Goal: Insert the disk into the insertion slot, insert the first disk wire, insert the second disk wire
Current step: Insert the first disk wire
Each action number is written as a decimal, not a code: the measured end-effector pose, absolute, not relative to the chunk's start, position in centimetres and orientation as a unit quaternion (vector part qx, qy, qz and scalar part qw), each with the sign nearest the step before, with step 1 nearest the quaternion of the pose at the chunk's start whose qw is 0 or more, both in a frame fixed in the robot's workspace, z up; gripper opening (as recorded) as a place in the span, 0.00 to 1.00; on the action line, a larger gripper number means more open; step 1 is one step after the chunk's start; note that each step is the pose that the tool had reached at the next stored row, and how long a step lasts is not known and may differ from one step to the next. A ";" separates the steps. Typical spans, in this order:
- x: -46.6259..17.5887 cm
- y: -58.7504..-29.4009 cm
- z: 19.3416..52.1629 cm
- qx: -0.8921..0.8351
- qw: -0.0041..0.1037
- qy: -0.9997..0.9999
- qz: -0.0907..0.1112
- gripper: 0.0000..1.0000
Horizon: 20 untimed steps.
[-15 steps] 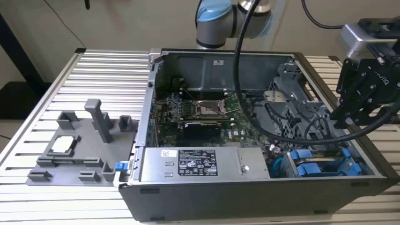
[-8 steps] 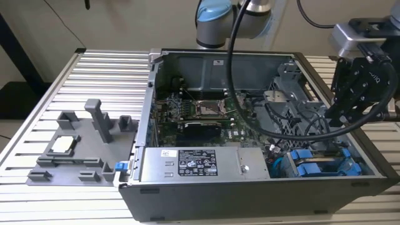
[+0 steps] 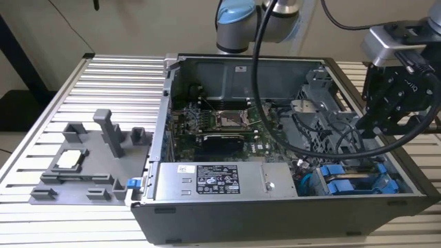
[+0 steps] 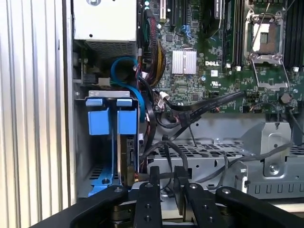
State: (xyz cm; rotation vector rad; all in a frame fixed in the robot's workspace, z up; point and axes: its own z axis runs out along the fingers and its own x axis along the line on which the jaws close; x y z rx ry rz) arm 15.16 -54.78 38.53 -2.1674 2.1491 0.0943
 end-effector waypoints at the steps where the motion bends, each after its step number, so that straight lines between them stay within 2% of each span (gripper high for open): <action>1: 15.1 -54.8 38.5 -0.710 0.047 0.702 0.030 0.27; 4: 14.9 -54.8 38.5 -0.712 0.060 0.699 0.027 0.27; 6: 14.5 -54.8 38.5 -0.713 0.064 0.698 0.025 0.27; 20: 11.4 -54.5 38.0 -0.720 0.070 0.690 0.021 0.27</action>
